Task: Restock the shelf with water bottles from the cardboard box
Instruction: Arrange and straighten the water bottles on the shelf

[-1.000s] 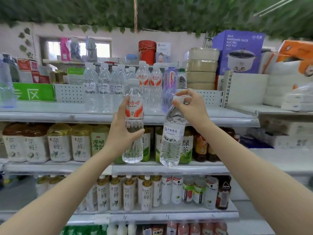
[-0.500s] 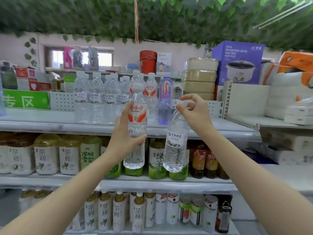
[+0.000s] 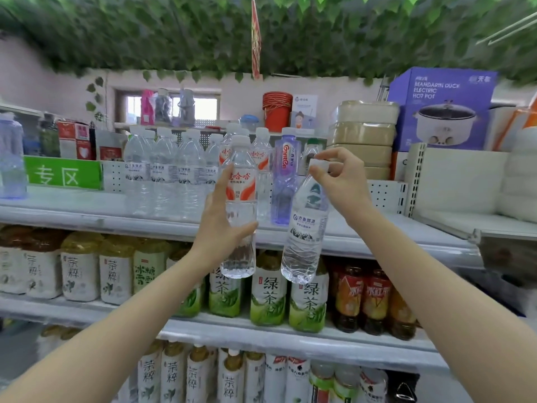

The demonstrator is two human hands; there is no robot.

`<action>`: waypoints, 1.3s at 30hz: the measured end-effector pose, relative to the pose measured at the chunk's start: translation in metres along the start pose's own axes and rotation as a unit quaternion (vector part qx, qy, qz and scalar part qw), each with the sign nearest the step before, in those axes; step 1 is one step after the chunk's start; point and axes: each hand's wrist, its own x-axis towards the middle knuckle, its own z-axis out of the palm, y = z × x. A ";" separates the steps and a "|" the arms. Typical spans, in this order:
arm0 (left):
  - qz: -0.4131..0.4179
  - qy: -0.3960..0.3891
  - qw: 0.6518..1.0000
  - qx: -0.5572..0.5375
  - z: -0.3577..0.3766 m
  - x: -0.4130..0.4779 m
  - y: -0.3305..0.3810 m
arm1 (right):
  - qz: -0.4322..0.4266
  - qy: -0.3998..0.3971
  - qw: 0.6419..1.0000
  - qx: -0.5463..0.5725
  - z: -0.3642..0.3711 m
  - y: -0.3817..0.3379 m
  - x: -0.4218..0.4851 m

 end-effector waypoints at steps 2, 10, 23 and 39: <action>0.000 0.001 1.000 0.001 0.001 0.006 -0.003 | -0.004 -0.002 1.000 0.002 0.000 0.003 0.004; 0.020 -0.005 1.000 0.009 0.013 0.041 -0.016 | 0.002 -0.003 1.000 0.008 0.002 0.011 0.021; 0.027 0.009 1.000 -0.013 0.041 0.096 -0.038 | 0.003 -0.007 1.000 0.023 0.005 0.029 0.056; 0.007 0.023 1.000 -0.014 0.067 0.121 -0.062 | -0.011 -0.030 0.999 0.007 0.005 0.029 0.060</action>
